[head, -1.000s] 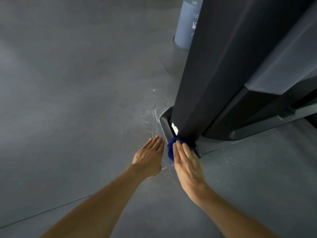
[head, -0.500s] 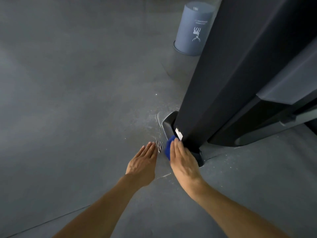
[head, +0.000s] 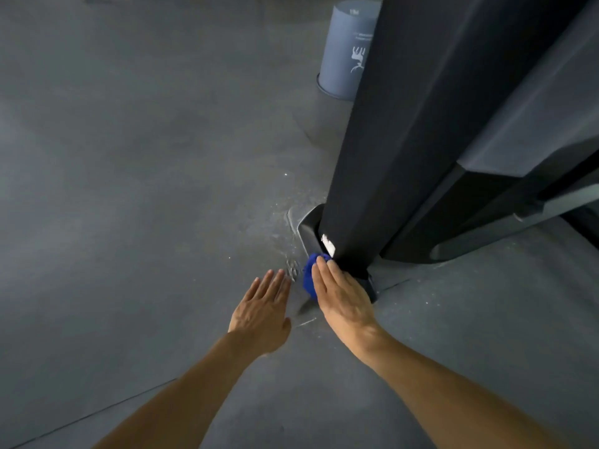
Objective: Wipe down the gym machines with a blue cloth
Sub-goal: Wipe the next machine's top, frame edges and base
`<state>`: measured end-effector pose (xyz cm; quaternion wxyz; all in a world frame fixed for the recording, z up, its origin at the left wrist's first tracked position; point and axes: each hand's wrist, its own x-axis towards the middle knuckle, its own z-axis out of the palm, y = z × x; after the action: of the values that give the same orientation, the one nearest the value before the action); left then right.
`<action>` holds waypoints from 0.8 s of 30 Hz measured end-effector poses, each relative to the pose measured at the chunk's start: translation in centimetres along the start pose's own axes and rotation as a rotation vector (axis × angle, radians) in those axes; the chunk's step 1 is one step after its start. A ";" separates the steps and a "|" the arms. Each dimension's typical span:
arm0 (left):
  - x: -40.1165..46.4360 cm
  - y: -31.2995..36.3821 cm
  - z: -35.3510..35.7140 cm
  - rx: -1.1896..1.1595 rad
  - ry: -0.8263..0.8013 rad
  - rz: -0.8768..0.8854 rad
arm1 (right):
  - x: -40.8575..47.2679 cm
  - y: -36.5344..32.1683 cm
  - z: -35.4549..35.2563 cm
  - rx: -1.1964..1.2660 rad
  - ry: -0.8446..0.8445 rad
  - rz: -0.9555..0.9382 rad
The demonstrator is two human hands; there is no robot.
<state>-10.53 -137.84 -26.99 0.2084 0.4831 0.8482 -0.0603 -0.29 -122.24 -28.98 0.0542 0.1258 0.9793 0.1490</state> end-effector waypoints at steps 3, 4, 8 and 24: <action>0.0 1.0 0.0 -0.014 0.015 0.016 | -3.0 2.1 1.1 0.045 0.120 -0.058; -0.1 1.3 0.0 -0.014 0.023 0.024 | -3.7 2.7 1.2 0.058 0.128 -0.056; -0.6 2.7 -0.5 0.035 0.067 0.066 | -6.6 4.9 1.8 0.127 0.086 -0.028; -4.3 9.2 -16.0 0.172 0.203 0.464 | -13.5 7.2 -10.1 0.492 0.102 0.655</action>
<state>-5.51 -131.57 -9.76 0.0886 0.6843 0.7230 -0.0340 12.93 -121.96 -16.25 -0.0765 0.4325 0.8953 -0.0742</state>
